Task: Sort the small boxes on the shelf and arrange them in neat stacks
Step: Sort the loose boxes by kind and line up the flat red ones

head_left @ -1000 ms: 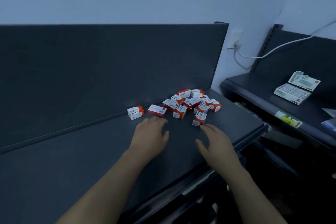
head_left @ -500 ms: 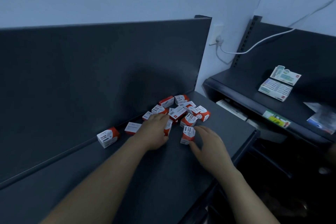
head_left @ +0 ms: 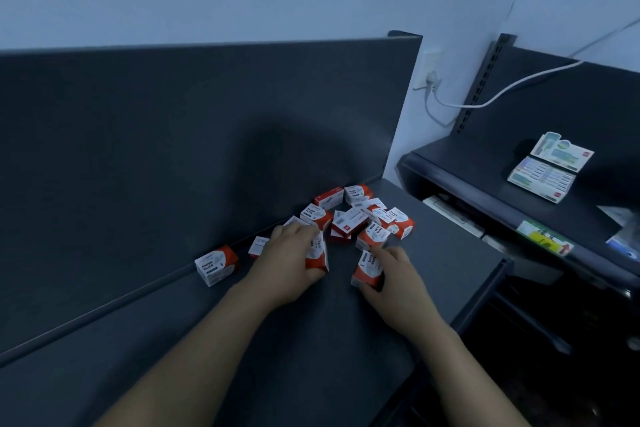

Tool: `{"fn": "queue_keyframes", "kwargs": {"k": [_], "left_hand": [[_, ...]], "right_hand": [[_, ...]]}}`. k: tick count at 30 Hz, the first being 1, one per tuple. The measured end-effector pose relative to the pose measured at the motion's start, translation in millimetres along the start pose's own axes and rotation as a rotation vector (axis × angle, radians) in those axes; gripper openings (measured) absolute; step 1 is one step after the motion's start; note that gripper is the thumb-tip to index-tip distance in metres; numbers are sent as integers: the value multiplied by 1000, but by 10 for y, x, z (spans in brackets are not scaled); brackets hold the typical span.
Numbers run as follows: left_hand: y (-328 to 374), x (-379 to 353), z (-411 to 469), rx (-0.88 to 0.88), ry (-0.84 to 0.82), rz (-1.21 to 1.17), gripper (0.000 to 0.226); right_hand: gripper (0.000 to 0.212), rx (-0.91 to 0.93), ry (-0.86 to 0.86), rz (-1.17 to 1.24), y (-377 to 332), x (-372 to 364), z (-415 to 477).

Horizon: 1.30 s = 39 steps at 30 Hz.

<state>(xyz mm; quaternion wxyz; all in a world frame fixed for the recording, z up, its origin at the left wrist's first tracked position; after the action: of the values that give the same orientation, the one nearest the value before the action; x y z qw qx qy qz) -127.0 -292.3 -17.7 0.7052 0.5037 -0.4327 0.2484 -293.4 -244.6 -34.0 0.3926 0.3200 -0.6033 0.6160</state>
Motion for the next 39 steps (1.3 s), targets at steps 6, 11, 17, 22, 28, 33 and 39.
{"fn": "queue_keyframes", "kwargs": {"k": [6,11,17,22,28,33,39], "left_hand": [[-76,301,-521,73,177,-120,60],[-234,429,-1176,210,313,-224,45],[-464,629,-2129,378,472,-217,45],[-590,746,-2943,471,556,-156,64],[-805,970,-3772,587,660,-115,57],[-1067,1248,-4479,695,756,-110,54],[-1482,1745,-5430,840,843,-34,56]], "right_hand": [[54,127,21,109,-293,-10,-195],[48,281,-6,212,-688,-73,-467],[53,444,-88,299,-1215,-380,-921],[52,547,-167,345,-1674,-646,-1385],[51,687,-240,332,-2265,-876,-1831],[51,781,-286,436,-2855,-1091,-2225],[48,852,-358,493,-3686,-1465,-2754]]}}
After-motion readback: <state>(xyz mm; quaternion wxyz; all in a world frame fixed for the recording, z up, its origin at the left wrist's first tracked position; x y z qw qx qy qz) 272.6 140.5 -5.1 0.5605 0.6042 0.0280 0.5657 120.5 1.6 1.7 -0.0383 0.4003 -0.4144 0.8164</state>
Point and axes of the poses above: each hand's wrist, its own z-axis towards the middle knuckle, its own x-axis out of the back of the hand, y = z × x, the point moved 8 cm from there along z, towards the middle knuckle, and after that the axes turned 2 degrees about y, right-handed, at the moved point
